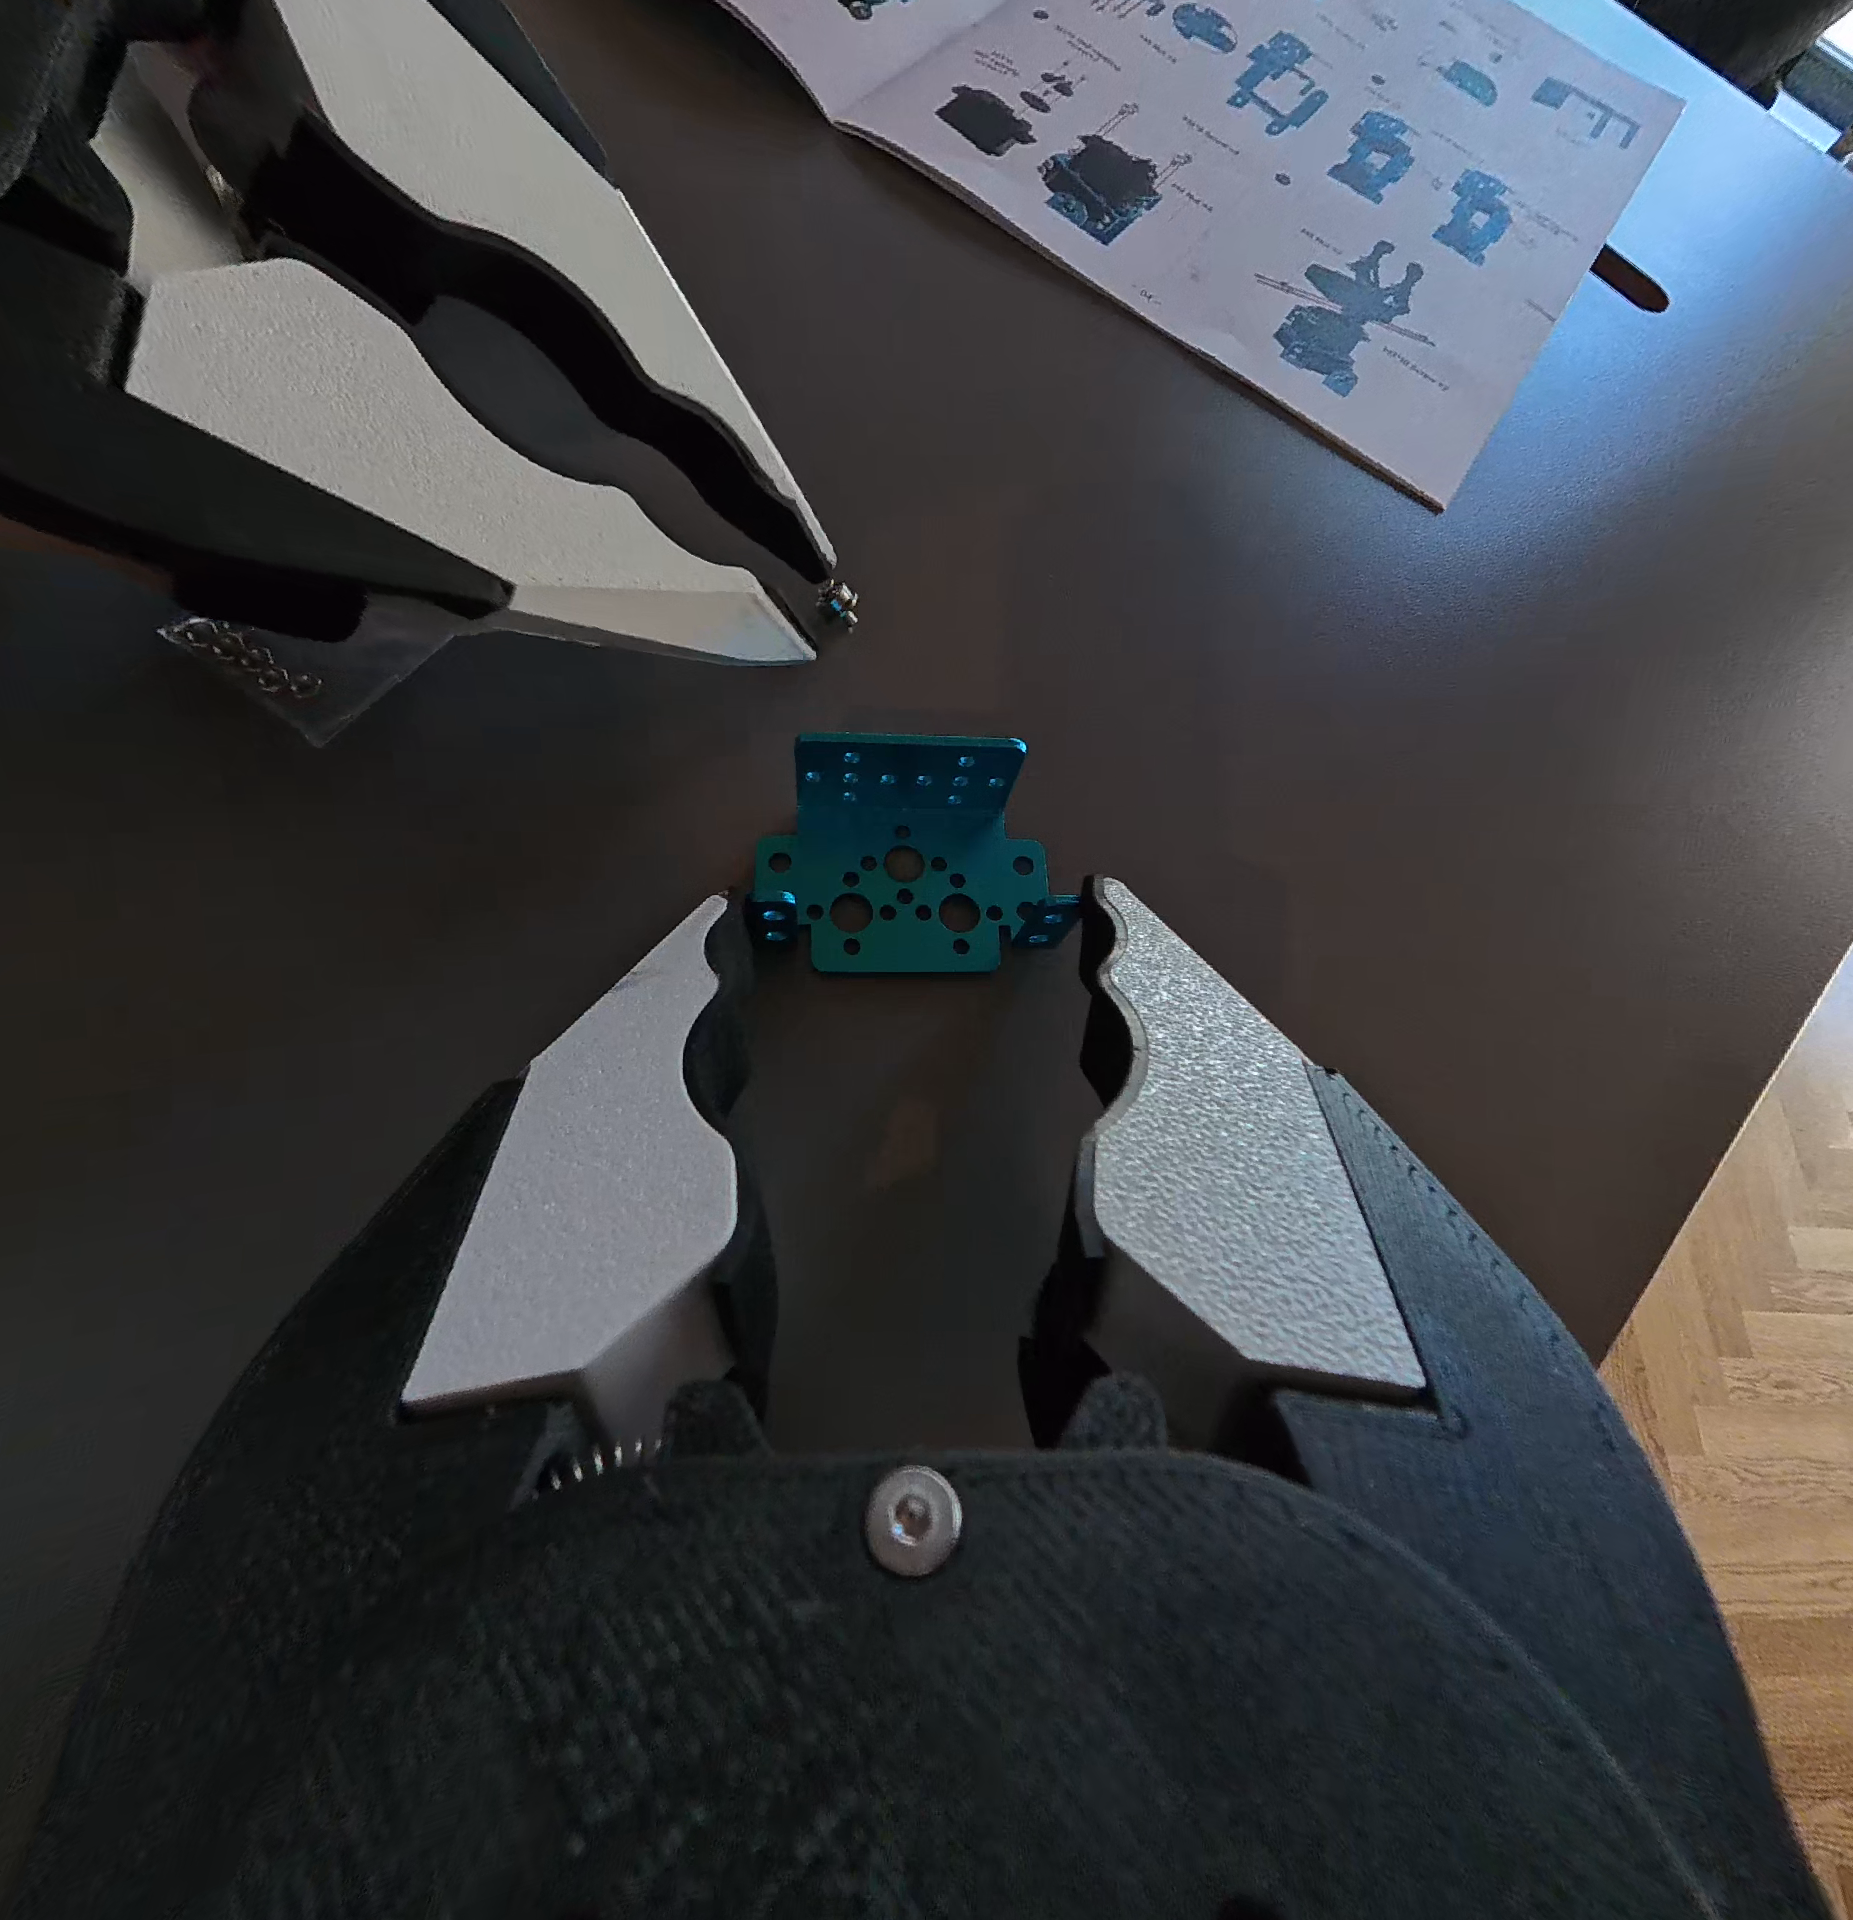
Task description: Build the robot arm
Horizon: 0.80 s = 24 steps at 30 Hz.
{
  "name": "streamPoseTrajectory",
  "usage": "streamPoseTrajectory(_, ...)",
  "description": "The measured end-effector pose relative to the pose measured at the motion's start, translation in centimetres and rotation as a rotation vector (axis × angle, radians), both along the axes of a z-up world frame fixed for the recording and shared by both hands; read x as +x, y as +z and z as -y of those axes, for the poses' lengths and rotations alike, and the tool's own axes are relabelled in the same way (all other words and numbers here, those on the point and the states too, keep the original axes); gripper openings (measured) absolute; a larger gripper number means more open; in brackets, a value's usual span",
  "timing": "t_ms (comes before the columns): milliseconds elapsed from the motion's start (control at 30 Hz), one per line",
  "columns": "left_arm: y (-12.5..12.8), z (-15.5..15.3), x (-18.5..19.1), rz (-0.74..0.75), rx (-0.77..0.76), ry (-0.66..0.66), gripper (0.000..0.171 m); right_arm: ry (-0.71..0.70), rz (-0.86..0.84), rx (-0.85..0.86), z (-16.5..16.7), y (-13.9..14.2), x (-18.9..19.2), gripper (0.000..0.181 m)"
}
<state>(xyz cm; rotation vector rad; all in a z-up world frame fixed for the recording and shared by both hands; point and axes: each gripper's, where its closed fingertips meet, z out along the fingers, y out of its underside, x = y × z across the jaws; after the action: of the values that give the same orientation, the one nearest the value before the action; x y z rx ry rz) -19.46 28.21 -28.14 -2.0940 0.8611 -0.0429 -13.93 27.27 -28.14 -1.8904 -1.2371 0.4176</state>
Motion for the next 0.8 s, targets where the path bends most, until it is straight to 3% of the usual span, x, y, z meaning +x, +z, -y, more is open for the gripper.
streamPoseTrajectory(800, -0.5, -1.3, -0.4, -0.035, 0.023, 0.03, 0.01, 0.0, 0.0, -0.003, 0.0, 0.0, 0.0, 0.064)
